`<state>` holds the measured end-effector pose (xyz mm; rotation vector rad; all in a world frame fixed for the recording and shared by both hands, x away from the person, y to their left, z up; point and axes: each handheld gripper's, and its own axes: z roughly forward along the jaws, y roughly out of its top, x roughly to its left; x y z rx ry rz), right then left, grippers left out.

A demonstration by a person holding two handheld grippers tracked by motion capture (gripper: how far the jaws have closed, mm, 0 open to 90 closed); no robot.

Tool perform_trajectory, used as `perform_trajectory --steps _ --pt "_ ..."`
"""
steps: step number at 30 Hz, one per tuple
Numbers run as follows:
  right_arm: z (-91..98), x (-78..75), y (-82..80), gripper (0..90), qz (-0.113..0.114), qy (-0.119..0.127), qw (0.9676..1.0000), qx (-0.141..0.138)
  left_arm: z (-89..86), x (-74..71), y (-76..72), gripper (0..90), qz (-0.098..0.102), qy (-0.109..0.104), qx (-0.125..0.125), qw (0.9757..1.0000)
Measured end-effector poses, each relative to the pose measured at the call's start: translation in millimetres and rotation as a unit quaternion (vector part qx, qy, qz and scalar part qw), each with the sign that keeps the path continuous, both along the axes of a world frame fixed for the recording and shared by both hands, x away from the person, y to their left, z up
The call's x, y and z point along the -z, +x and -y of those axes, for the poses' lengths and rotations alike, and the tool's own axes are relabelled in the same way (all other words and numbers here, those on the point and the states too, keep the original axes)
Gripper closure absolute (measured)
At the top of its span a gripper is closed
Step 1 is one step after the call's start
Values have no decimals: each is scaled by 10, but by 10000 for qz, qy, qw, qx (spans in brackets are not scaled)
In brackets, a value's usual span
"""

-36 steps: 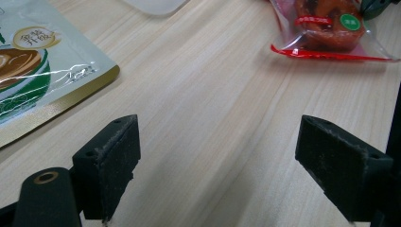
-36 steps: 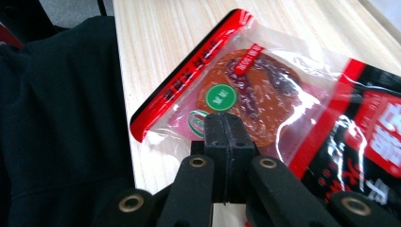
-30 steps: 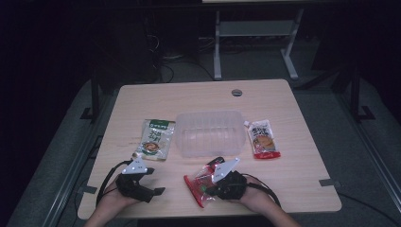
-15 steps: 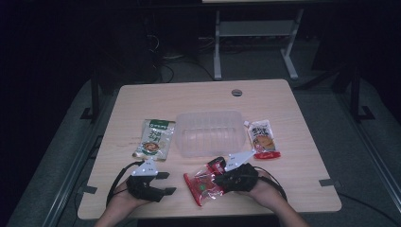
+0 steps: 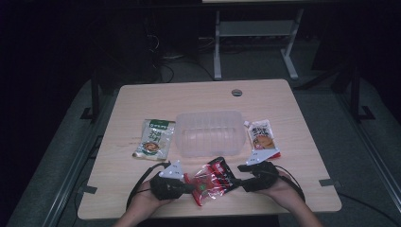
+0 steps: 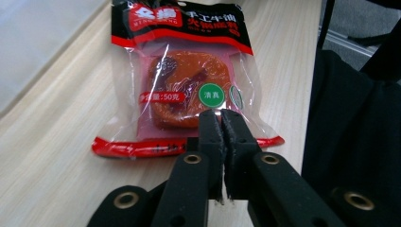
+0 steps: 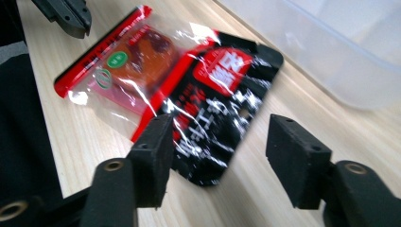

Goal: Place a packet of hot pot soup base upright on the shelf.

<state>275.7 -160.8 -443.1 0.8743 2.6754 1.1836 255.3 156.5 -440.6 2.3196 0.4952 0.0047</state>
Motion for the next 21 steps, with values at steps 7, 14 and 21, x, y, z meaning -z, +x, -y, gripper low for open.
perform_trajectory --steps 7,14,21 --pt "16 1 40 329 23 52 9999 120 -9 54 27 874 -48 112 -103 9999" --pt "3 14 40 317 -6 39 9999 101 -57 92 61 874 -34 175 -227 9996" --pt "26 2 55 309 -11 77 9999 138 -42 159 63 874 -47 498 -146 9986"
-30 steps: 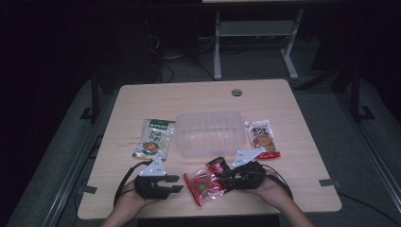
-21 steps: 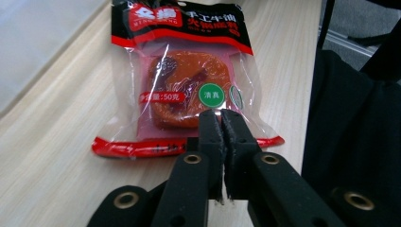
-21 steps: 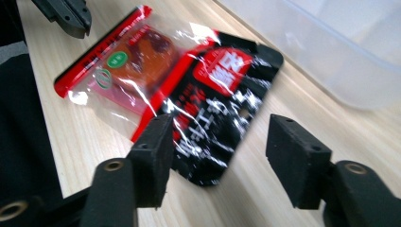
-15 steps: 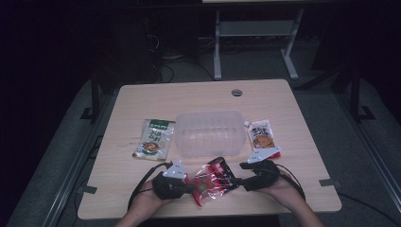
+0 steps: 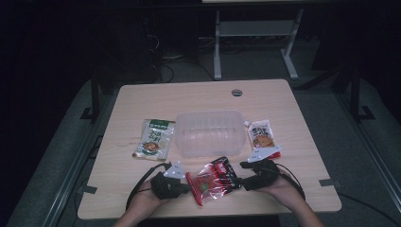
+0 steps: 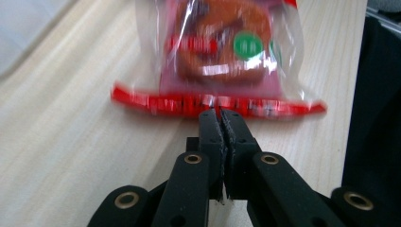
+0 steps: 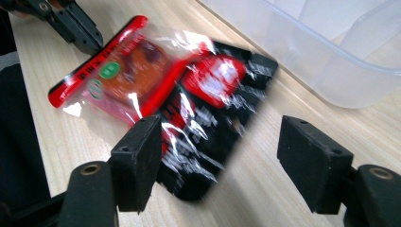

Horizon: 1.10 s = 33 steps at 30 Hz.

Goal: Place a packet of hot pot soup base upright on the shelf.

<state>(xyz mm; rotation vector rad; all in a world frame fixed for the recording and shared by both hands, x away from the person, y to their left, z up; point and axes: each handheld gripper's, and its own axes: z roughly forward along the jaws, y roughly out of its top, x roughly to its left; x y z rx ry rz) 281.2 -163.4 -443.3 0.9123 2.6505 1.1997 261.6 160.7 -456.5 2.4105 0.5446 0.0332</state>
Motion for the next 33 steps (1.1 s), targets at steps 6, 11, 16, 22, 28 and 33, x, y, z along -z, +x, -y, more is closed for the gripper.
perform_trajectory --steps 6,11,16,22,28,33 --pt "5 -5 -4 301 -32 14 10000 17 26 -17 -8 864 27 -33 21 10000" --pt "18 -9 3 301 -6 21 10000 28 0 -195 3 871 225 -429 -68 9988" --pt "18 -2 18 293 -21 -3 10000 54 134 -194 43 878 176 -507 -26 9986" --pt "57 4 24 283 -97 6 9999 128 212 -85 19 879 194 -79 123 9997" --pt "82 9 42 266 -126 105 9997 158 260 -16 -3 897 195 42 138 9997" --pt "88 4 52 265 -217 238 9993 171 242 2 10 898 130 72 136 9998"
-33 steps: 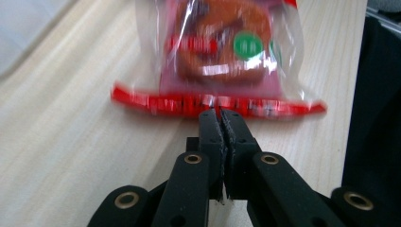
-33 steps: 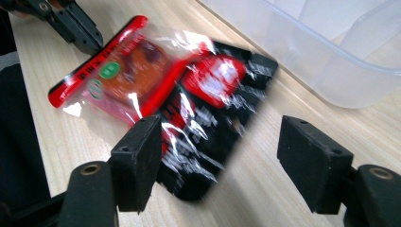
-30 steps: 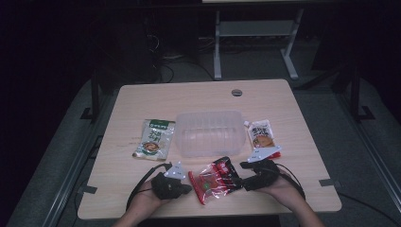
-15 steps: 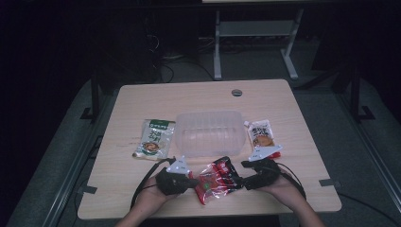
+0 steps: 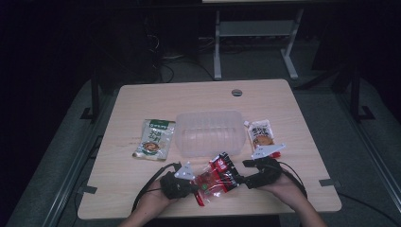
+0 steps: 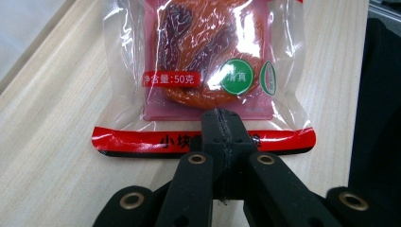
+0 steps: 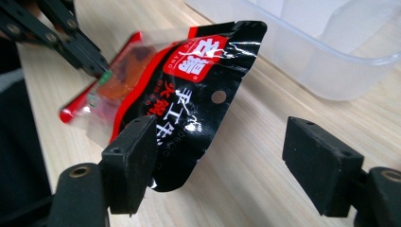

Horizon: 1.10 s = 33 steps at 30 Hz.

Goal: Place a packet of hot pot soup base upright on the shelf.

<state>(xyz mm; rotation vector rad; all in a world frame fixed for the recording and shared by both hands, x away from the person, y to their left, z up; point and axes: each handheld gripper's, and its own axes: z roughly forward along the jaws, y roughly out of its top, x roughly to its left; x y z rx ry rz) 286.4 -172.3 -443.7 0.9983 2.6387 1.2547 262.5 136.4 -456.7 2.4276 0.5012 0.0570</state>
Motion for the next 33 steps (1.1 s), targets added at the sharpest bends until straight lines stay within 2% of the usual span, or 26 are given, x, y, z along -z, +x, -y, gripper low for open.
perform_trajectory --steps 1,4,9,11,13,17,20,21,24,27,28,31,33 --pt "-4 -4 6 263 -45 75 10000 -40 -6 -1 6 899 -41 0 1 10000" --pt "-21 -4 7 260 -92 98 9999 -74 -11 6 9 899 -60 -54 -23 10000" --pt "-114 24 79 248 -338 257 9988 -236 -15 7 15 899 -46 -58 -7 10000" --pt "-138 47 109 242 -421 325 9981 -298 -16 8 13 899 -68 -69 -12 10000" --pt "-193 98 164 218 -603 460 9961 -449 -20 8 17 899 -79 -67 6 9999" --pt "-289 139 196 205 -729 505 9941 -631 -20 10 15 899 -95 -99 -16 9999" --pt "-320 146 197 238 -787 468 9937 -646 -24 10 19 899 -80 -86 6 9999" --pt "-329 157 202 293 -843 454 9932 -665 -26 9 19 899 -87 -81 6 9999" --pt "-315 181 232 340 -914 556 9921 -653 -26 17 16 899 -120 -150 -49 9998" --pt "-249 153 268 520 -965 928 9894 -554 -27 16 18 899 -131 -146 -45 9998" --pt "-249 153 268 520 -965 928 9894 -554 -28 16 19 899 -132 -150 -43 9998" --pt "-222 118 249 660 -804 971 9904 -573 -33 17 24 899 -132 -148 -20 9998" --pt "-222 98 237 716 -761 1011 9901 -605 -30 19 20 899 -131 -168 -43 9998"
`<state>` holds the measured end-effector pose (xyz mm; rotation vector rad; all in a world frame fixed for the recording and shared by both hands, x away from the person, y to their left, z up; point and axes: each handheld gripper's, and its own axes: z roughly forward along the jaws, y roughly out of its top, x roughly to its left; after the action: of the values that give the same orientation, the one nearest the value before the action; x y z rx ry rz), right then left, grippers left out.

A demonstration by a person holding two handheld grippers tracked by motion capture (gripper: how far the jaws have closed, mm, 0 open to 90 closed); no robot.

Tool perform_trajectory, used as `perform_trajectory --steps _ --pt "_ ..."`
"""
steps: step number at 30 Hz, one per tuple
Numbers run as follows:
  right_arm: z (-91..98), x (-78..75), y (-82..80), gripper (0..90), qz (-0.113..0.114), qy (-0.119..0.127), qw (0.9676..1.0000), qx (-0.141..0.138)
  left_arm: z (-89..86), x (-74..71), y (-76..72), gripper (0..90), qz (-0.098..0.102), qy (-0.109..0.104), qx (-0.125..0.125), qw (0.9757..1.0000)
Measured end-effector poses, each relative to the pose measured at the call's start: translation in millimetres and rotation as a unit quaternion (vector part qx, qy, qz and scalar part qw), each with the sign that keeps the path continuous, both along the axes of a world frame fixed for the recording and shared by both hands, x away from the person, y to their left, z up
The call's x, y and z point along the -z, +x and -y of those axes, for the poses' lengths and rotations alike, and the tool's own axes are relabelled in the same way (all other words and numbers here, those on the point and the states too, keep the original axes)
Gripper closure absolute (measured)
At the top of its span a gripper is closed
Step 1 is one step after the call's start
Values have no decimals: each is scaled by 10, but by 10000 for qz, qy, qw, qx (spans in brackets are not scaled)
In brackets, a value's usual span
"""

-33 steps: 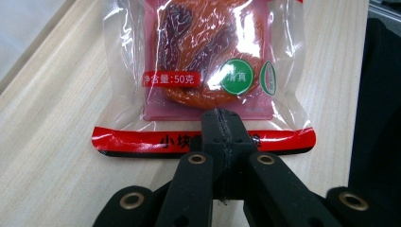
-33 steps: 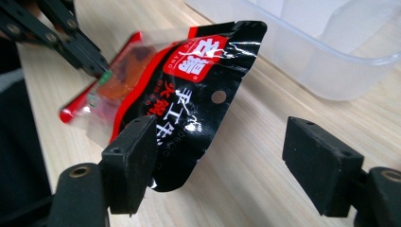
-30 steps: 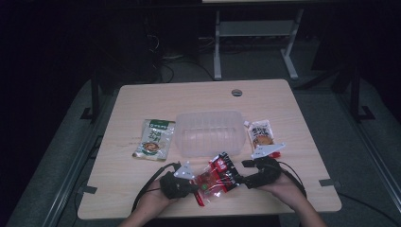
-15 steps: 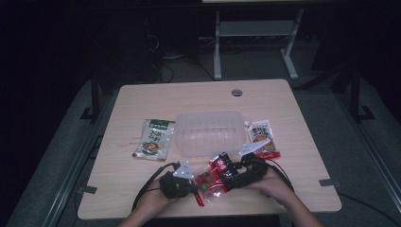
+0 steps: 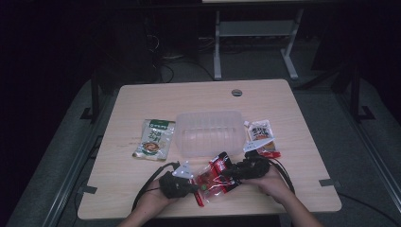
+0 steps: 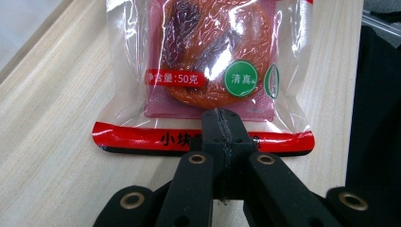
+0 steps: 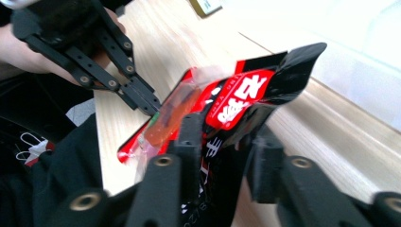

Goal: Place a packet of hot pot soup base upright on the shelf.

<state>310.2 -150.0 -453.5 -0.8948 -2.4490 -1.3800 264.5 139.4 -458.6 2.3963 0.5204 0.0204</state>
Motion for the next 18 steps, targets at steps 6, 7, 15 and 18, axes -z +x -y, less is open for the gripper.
perform_trajectory --steps 6,7,15,18 --pt "-28 -39 -34 823 191 -4 9997 -133 -2 0 3 899 20 0 13 10000" --pt "-28 -39 -34 823 191 -4 9997 -133 -6 -1 7 899 20 19 44 10000" --pt "-49 -88 -62 869 310 82 9991 -269 -20 -3 11 899 -31 0 33 10000" --pt "-37 -115 -62 864 261 217 9990 -297 -25 -5 17 899 -47 13 59 10000"
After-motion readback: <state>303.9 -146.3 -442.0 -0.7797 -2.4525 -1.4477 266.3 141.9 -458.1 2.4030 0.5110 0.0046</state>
